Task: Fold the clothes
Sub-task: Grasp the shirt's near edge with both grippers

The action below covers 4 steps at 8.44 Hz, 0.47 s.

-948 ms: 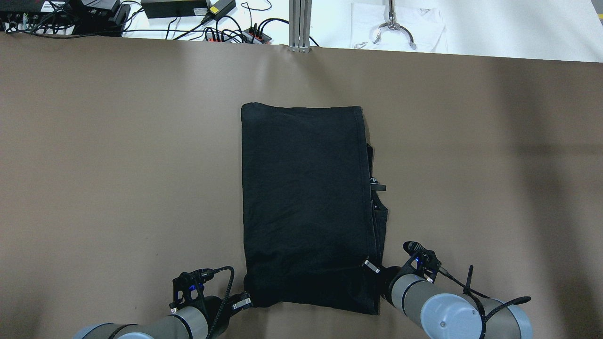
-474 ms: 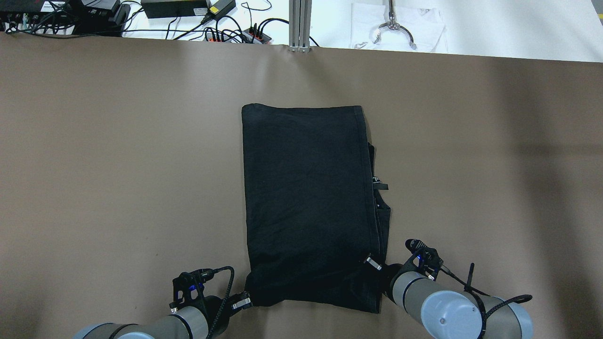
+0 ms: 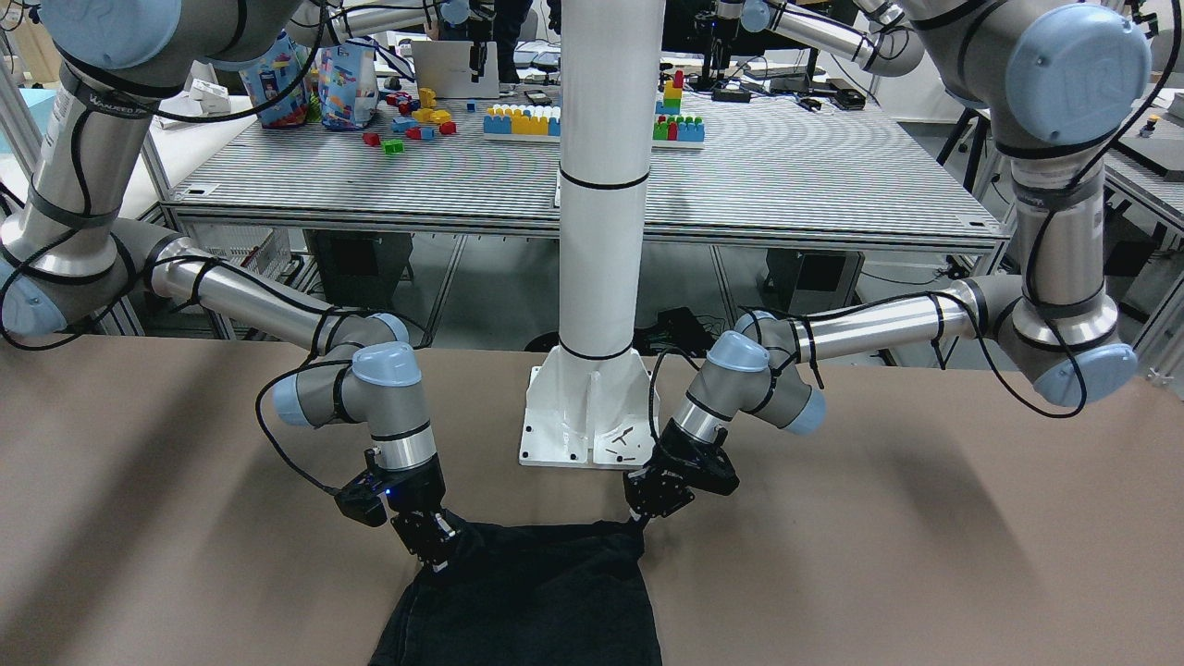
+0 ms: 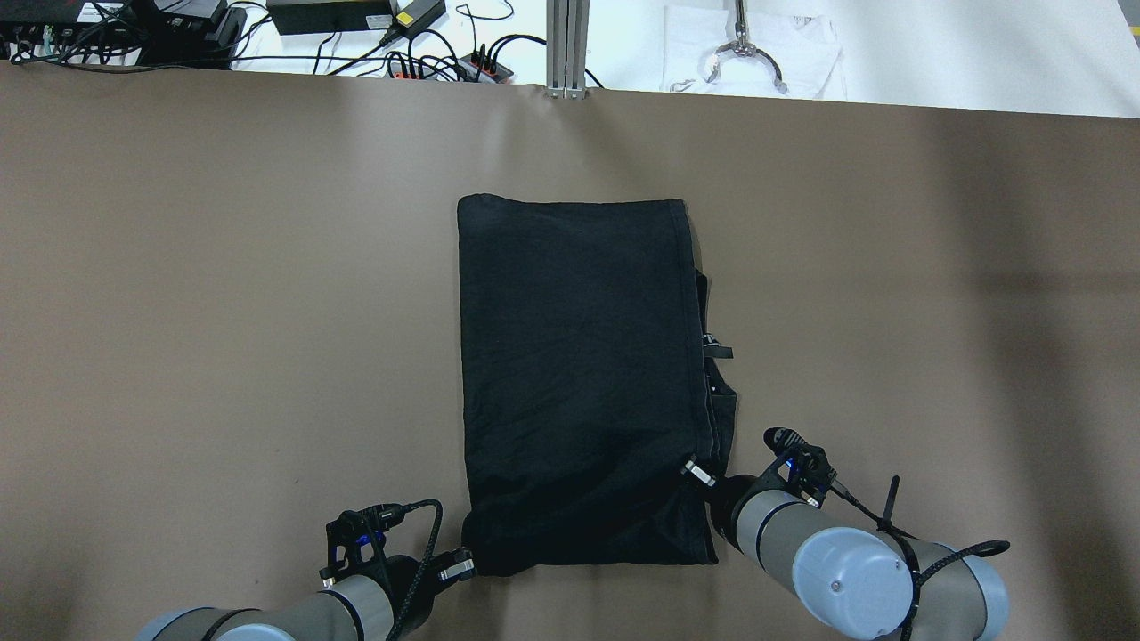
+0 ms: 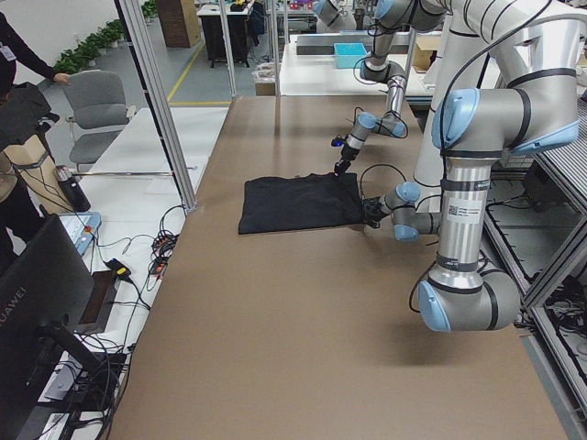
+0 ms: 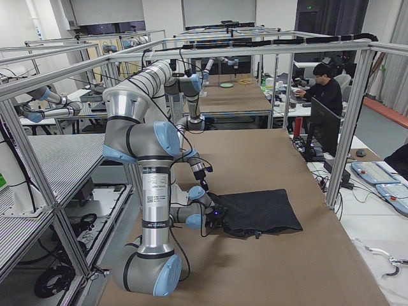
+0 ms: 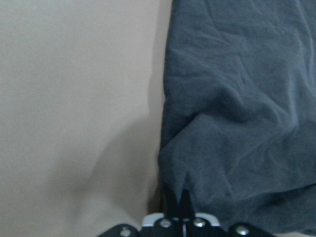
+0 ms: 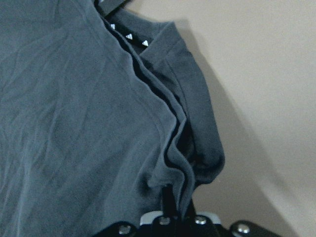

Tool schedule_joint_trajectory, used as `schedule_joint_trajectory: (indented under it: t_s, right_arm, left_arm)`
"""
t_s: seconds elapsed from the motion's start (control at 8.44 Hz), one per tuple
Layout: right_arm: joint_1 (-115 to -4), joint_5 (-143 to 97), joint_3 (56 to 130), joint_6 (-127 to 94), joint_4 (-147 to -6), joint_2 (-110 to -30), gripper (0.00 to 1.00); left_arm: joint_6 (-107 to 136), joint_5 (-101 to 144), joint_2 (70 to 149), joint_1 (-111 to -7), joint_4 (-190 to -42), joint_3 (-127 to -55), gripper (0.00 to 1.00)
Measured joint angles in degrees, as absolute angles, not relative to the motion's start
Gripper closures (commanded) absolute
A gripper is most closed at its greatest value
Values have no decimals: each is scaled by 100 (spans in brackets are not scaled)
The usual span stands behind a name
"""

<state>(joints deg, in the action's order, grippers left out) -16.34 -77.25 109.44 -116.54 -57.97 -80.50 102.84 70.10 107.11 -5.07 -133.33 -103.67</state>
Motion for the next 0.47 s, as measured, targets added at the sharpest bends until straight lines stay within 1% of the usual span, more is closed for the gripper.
schedule_joint_trajectory:
  t_s: [0.12, 0.36, 0.47]
  right_arm:
    - [-1638, -7725, 11046, -11655, -5875, -8049, 100]
    - [-1548, -7729, 11501, -11781, -6340, -8065, 100]
    - [-1318, -7724, 11747, -11969, -6502, -8103, 100]
  left_arm:
    - [10266, 7023, 10709, -517, -13333, -10468, 100]
    - [10252, 7043, 10640, -503, -13327, -10813, 100]
    - [10249, 7047, 10462, -386, -13321, -11181, 100]
